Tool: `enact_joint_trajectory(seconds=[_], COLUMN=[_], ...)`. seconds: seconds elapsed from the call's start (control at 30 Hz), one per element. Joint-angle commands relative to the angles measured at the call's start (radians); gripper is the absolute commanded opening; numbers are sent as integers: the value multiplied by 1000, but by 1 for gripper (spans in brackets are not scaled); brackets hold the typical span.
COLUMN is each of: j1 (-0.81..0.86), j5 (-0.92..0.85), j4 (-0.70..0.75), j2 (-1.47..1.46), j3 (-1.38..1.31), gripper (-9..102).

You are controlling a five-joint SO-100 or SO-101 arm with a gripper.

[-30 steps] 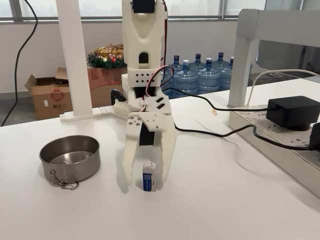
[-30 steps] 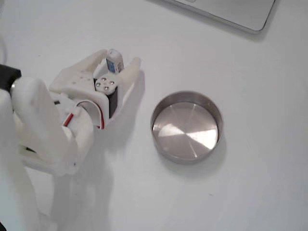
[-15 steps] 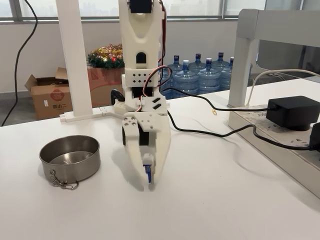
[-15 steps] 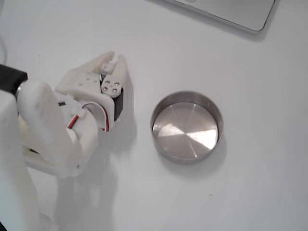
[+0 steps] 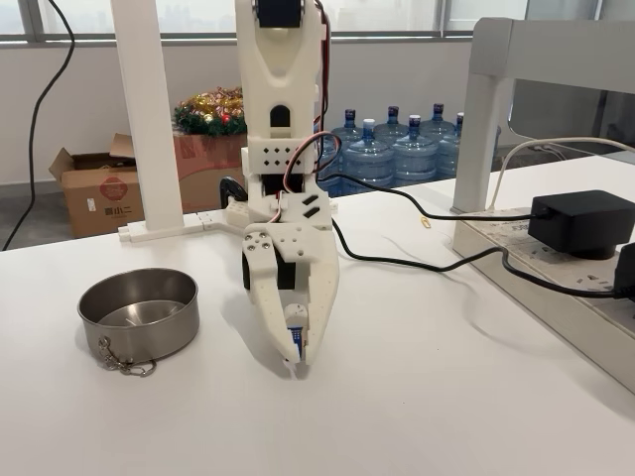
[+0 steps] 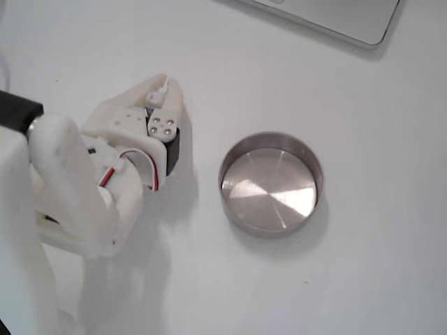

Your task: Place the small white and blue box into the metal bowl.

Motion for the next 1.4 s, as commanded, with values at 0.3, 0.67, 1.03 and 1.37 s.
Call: enact_joint_trajectory(seconds=[0.3,0.67,1.03,1.37], j1=[43,192,474,552], j5=[3,-8,-8,-8], j4=[-5,8,-5,-3], j2=[175,448,463,457], j3=[51,172,221,221], gripper=[-6,-6,-5,8])
